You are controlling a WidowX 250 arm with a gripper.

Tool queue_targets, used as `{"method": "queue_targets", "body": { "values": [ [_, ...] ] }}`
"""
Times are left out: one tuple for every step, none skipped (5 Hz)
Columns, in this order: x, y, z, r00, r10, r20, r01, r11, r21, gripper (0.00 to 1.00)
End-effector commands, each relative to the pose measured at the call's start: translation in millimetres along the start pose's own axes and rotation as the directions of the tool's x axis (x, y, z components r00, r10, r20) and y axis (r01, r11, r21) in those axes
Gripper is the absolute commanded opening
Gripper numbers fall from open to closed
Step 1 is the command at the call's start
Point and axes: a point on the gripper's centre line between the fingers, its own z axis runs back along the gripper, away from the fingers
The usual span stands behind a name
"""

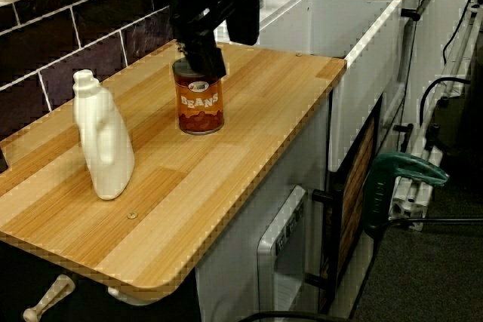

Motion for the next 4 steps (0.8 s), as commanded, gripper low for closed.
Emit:
{"method": "queue_targets", "body": {
  "values": [
    [12.3,41,27.2,0.998,0.047,0.050,-0.048,0.998,0.029,1.00],
    [13.8,55,31.8,0.996,0.070,0.051,-0.072,0.997,0.024,1.00],
    [12.2,71,35.5,0.991,0.114,0.069,-0.117,0.993,0.033,1.00],
    [12.2,79,26.9,0.989,0.129,0.068,-0.132,0.990,0.048,1.00]
  ]
}}
